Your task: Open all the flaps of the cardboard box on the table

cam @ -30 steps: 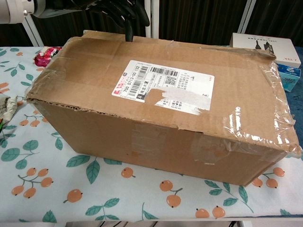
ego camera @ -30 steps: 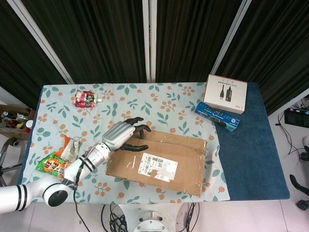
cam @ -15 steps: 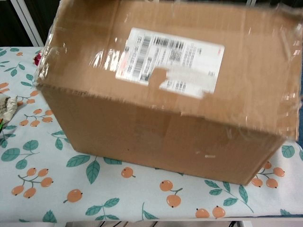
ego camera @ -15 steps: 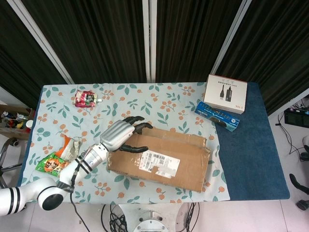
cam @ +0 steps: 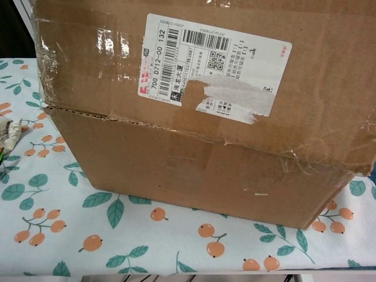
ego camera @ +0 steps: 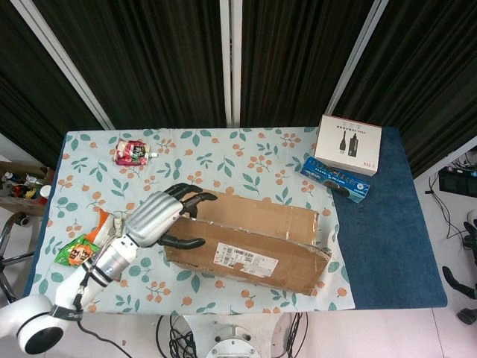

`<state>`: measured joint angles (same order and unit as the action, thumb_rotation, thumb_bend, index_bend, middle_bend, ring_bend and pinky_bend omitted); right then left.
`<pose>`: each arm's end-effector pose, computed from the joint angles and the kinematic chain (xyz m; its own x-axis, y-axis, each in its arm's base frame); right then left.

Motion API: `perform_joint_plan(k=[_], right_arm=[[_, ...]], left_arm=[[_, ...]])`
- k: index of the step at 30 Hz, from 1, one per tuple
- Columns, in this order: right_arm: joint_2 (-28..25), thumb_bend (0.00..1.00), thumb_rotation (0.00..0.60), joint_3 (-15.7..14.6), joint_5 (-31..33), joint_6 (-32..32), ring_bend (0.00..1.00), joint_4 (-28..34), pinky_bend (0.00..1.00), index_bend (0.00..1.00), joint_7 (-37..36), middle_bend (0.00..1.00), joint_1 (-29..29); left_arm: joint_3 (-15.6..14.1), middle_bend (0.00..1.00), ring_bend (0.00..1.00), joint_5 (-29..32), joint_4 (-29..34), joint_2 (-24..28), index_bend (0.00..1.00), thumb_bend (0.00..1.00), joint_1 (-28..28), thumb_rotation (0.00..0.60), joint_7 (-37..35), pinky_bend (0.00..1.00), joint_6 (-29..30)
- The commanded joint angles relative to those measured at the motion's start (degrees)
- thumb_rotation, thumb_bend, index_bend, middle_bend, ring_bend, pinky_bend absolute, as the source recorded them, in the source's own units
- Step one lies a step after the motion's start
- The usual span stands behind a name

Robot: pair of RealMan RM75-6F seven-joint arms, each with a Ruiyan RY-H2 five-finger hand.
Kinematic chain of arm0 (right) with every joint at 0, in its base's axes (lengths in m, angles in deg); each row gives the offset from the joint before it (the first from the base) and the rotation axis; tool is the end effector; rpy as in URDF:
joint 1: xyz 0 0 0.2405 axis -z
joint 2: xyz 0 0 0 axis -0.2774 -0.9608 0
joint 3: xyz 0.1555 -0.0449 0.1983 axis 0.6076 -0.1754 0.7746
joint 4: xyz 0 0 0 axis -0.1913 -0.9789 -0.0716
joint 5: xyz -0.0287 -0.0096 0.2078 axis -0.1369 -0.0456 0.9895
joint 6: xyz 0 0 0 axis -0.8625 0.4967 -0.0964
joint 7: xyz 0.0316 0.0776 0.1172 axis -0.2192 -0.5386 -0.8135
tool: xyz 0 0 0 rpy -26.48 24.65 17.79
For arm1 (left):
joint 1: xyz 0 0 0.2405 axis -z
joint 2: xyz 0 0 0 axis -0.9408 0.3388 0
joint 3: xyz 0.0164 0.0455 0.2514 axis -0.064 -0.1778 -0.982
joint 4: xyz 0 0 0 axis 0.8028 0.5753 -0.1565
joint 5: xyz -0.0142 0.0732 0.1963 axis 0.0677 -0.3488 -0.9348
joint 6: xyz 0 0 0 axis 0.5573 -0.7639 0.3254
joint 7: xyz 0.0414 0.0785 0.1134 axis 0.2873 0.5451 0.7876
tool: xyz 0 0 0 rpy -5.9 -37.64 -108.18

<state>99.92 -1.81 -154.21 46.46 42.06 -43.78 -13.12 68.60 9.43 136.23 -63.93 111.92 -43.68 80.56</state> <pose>-0.3520 -0.1417 0.2015 0.3705 0.0455 0.9277 -0.9178 0.1713 0.3581 -0.0566 0.2779 0.1305 0.2058 0.3453 0.9157 0.8156 -0.5776 0.0345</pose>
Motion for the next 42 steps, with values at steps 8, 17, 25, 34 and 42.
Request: perform_joint_plan(k=[8,17,25,34,42], right_arm=[[0.4,0.19,0.600,-0.1,-1.2,-0.8,0.00,1.8,0.00,0.00,2.1,0.00,-1.3],[0.0,0.19,0.600,-0.1,-1.2,-0.4,0.00,2.7,0.00,0.00,3.5,0.00,-1.3],[-1.9,0.19,0.600,-0.4,-6.3,1.7,0.00,6.8,0.00,0.00,6.2,0.00,-2.4],[-8.9,0.19,0.600,-0.4,-16.8,-2.2,0.00,21.9,0.00,0.00,14.7,0.00,-8.1],[-11.9,0.18,0.600,1.5,-13.9,-15.8,0.00,36.2,0.00,0.00,19.5,0.00,-16.6]], left_arm=[[-8.5,0.65,0.18,-13.0,6.9,11.9,0.14,0.00,-12.4,0.000,-7.1,0.16,7.8],[-15.7,0.65,0.18,-23.0,2.7,15.9,0.13,0.00,-20.8,0.000,-17.6,0.16,15.1],[-13.1,0.23,0.15,-15.7,-5.2,13.2,0.13,0.00,-22.9,0.257,-10.4,0.17,18.6],[-13.6,0.11,0.08,-7.3,-14.9,7.0,0.11,0.00,-29.6,0.435,1.5,0.17,24.2],[-14.4,0.11,0.08,-10.2,-21.3,4.8,0.11,0.00,-32.9,0.439,-5.1,0.17,28.2]])
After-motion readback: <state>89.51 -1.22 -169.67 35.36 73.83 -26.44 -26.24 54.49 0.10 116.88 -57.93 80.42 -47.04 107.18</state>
